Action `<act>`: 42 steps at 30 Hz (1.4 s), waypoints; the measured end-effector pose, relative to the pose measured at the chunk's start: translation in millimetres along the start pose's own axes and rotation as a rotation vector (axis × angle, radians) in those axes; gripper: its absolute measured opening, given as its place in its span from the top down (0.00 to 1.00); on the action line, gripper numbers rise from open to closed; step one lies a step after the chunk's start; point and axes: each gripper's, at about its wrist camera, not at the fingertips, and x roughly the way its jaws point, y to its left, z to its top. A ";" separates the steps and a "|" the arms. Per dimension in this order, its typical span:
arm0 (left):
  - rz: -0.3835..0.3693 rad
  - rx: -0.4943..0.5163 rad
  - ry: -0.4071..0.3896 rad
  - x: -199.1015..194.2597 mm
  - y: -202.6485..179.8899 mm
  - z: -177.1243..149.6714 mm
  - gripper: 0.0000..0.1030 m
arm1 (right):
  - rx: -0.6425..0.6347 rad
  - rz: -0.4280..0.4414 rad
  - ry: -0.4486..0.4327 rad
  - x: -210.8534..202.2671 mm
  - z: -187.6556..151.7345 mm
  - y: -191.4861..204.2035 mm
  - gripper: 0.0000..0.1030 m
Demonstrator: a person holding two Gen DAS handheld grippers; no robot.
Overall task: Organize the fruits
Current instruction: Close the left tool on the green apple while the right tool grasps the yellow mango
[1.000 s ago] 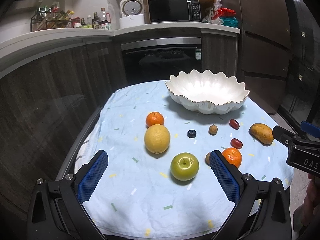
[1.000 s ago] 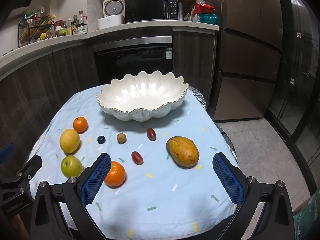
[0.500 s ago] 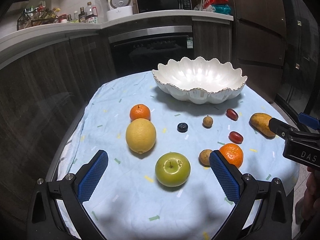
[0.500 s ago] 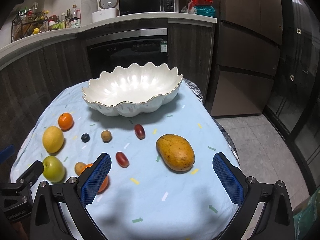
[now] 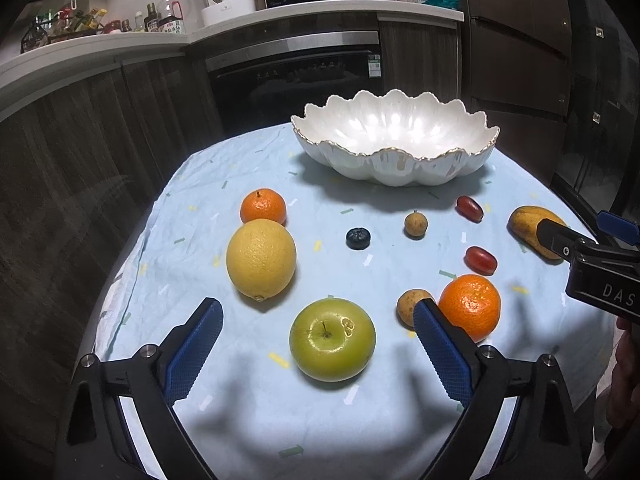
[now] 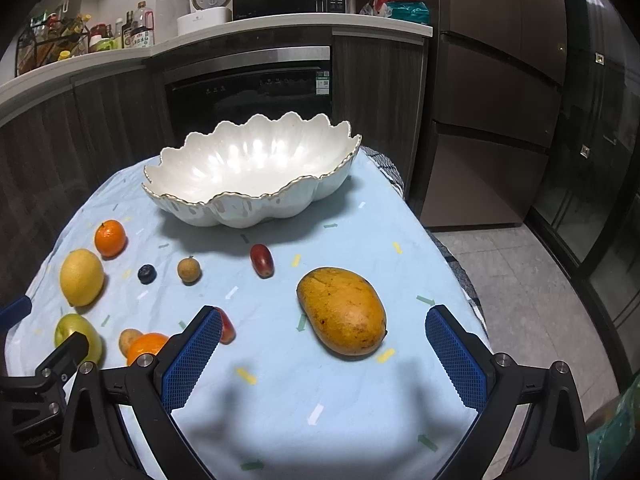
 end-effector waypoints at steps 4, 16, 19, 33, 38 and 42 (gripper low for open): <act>-0.004 0.005 0.011 5.8 -2.4 -1.2 0.09 | -0.001 0.002 0.007 7.4 -1.0 -0.5 0.00; -0.019 0.014 0.015 13.4 -7.3 -3.7 0.19 | -0.013 -0.015 0.018 24.0 -2.6 -2.4 0.01; -0.027 0.016 0.024 16.6 -8.0 -4.2 0.23 | -0.016 -0.011 0.026 29.1 -3.5 -1.7 0.03; -0.053 0.020 0.056 26.5 -11.3 -4.3 0.39 | 0.000 0.006 0.113 49.3 -5.1 -3.5 0.18; -0.053 0.021 0.055 26.3 -10.8 -4.1 0.41 | -0.020 -0.017 0.127 51.4 -1.3 -4.4 0.18; -0.047 0.024 0.051 26.2 -11.0 -2.7 0.45 | -0.013 -0.007 0.161 58.5 -2.1 -6.5 0.29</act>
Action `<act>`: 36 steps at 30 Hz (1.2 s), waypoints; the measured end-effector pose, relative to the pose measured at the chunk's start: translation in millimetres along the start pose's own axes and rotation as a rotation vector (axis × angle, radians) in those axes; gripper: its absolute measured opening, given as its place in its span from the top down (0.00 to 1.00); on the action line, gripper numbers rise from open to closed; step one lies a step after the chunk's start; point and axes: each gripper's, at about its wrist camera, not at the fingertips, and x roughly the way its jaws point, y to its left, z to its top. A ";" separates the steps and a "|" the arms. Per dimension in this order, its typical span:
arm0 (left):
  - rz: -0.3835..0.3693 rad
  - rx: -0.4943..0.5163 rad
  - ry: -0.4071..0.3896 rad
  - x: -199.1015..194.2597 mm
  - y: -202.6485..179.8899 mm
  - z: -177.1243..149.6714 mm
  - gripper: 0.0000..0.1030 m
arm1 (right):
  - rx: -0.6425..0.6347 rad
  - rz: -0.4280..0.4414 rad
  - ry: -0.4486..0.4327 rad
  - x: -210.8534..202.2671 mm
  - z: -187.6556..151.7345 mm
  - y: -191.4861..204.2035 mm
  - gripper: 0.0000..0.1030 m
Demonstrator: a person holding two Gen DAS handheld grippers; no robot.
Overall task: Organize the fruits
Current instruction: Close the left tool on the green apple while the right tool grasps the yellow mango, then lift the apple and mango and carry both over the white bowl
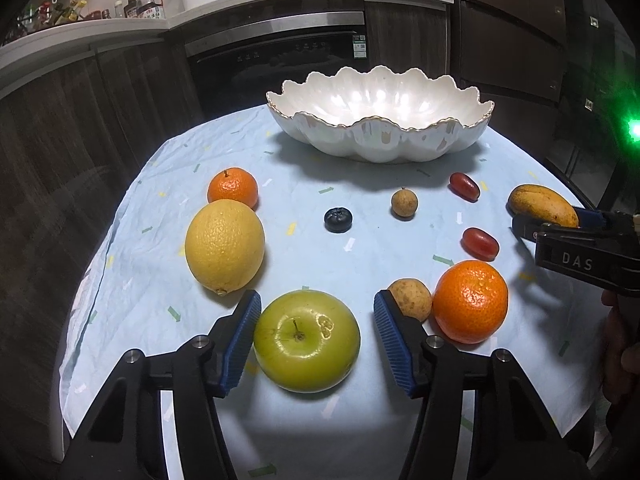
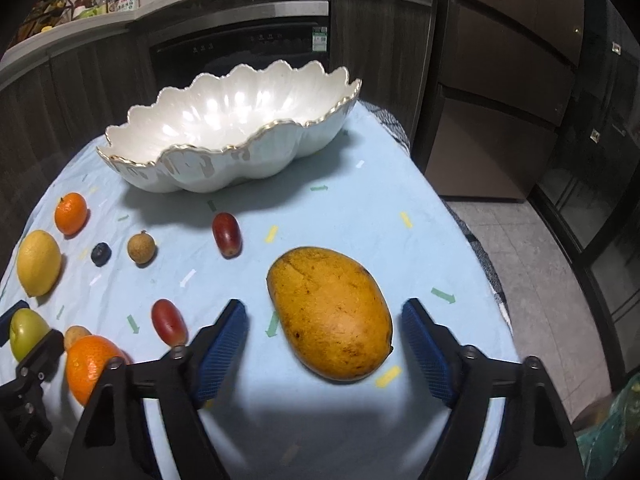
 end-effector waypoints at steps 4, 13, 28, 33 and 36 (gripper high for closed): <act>0.012 0.000 0.002 1.3 -0.6 1.3 0.48 | 0.001 0.005 0.005 0.8 -0.5 -0.5 0.35; 0.027 0.006 -0.004 -1.3 -0.1 0.6 0.54 | 0.005 -0.008 -0.009 0.1 0.2 -1.4 0.45; 0.008 0.001 -0.007 -5.4 -2.6 -1.1 0.54 | 0.012 0.001 -0.030 -9.8 -0.6 0.3 0.47; 0.003 -0.001 -0.017 -9.4 -2.0 -1.8 0.54 | 0.011 0.005 -0.041 -14.7 -0.2 1.7 0.47; 0.000 -0.001 -0.024 -12.3 -1.6 -1.4 0.54 | 0.011 0.007 -0.047 -18.5 0.1 2.7 0.47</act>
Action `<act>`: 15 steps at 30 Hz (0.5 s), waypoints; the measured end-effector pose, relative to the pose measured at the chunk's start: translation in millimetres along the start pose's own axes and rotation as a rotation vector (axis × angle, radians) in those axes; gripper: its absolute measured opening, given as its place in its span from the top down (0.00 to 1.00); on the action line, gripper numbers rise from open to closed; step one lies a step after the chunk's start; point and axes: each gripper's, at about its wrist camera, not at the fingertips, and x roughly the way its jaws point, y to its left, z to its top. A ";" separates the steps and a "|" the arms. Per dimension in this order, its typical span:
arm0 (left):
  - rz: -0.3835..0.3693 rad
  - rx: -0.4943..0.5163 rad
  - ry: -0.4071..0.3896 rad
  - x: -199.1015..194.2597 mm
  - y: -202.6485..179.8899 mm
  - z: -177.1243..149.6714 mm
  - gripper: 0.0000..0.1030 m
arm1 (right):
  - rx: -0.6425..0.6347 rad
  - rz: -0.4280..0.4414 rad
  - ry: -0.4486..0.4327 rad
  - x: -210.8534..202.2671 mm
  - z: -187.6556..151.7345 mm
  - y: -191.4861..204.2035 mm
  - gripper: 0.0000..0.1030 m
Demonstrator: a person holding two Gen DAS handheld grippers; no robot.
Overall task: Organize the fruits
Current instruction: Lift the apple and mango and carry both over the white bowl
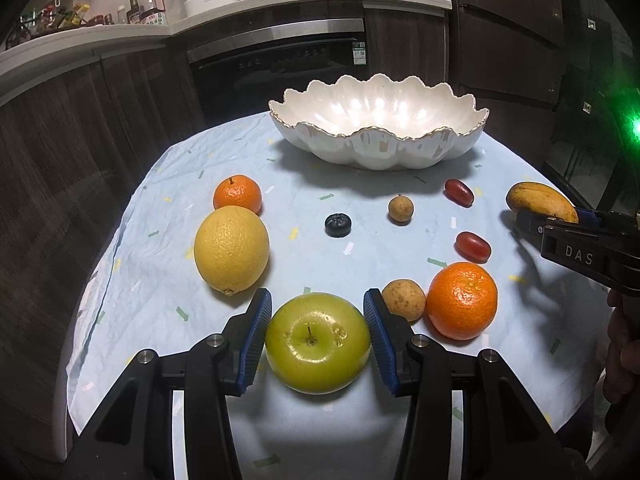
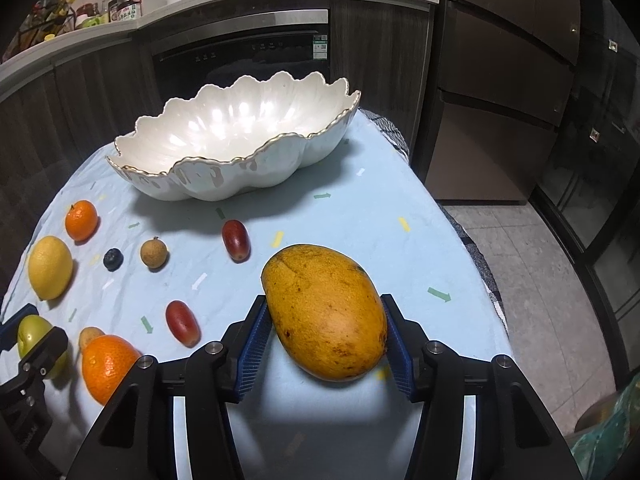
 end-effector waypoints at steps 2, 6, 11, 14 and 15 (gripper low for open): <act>-0.001 0.000 -0.003 -1.3 0.3 0.5 0.54 | 0.000 0.001 -0.004 -3.0 0.2 0.9 0.47; -0.004 -0.003 -0.010 -4.9 2.5 0.8 0.54 | 0.000 0.003 -0.012 -8.4 1.3 1.7 0.47; -0.007 -0.003 -0.016 -8.5 4.8 4.1 0.54 | 0.006 0.004 -0.018 -14.3 4.4 4.4 0.47; -0.006 -0.003 -0.025 -10.8 7.7 8.2 0.54 | 0.009 0.006 -0.021 -16.1 6.7 6.3 0.47; -0.006 -0.004 -0.028 -11.4 8.9 9.9 0.54 | 0.010 0.008 -0.022 -17.1 7.6 6.9 0.47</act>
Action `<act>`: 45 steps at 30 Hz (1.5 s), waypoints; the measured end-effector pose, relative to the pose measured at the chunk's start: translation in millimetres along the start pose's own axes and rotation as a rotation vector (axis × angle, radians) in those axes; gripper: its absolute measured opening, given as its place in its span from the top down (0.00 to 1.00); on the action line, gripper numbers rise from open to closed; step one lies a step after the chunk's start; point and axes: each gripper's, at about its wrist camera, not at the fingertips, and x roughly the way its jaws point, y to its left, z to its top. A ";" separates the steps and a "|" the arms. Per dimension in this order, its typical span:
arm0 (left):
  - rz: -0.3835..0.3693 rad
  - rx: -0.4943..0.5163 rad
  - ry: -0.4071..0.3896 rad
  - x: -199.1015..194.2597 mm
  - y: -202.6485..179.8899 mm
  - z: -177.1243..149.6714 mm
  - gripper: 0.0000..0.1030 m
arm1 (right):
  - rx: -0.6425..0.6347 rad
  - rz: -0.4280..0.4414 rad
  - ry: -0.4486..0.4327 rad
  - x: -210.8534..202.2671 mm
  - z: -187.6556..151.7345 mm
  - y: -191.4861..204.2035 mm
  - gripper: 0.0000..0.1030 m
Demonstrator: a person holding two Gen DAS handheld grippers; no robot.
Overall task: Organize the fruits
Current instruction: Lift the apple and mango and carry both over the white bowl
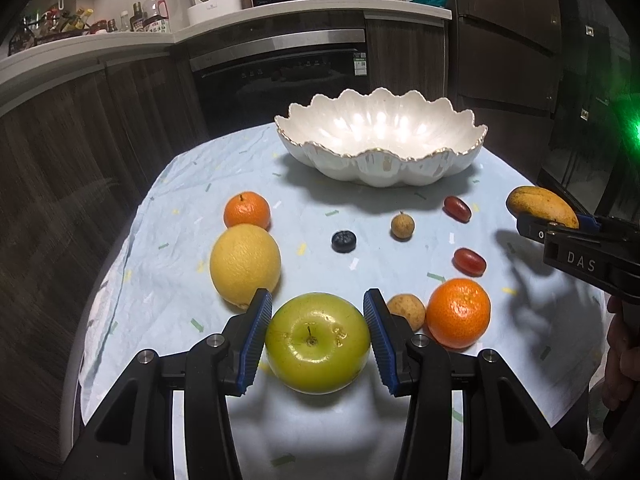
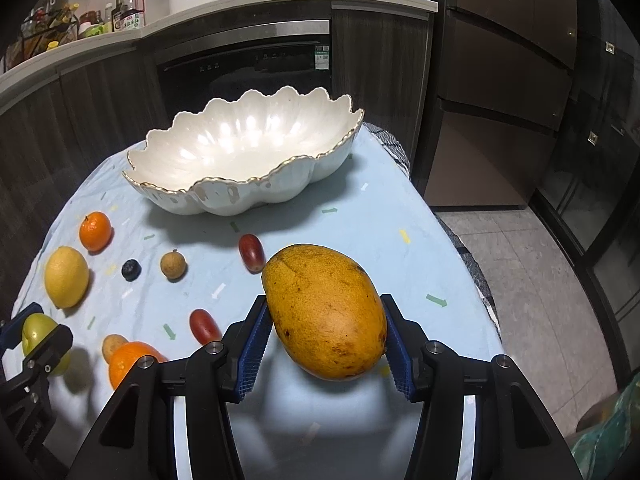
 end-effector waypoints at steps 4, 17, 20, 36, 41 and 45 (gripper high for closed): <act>0.001 -0.001 -0.009 -1.1 3.9 6.0 0.54 | 0.003 0.006 -0.007 -3.4 5.3 3.7 0.47; 0.000 -0.004 -0.039 -1.6 13.1 27.2 0.54 | 0.002 0.017 -0.035 -9.5 24.3 10.7 0.47; 0.001 -0.004 -0.046 -1.5 15.3 31.8 0.54 | 0.001 0.021 -0.042 -9.9 28.9 13.4 0.47; -0.009 0.011 -0.085 5.3 18.1 63.7 0.54 | -0.004 0.032 -0.088 -7.6 56.8 19.7 0.47; -0.015 0.015 -0.098 7.4 17.9 74.0 0.54 | -0.009 0.030 -0.100 -5.9 64.8 20.6 0.47; -0.018 0.022 -0.104 10.6 17.8 81.5 0.54 | -0.014 0.027 -0.112 -5.1 70.9 21.2 0.47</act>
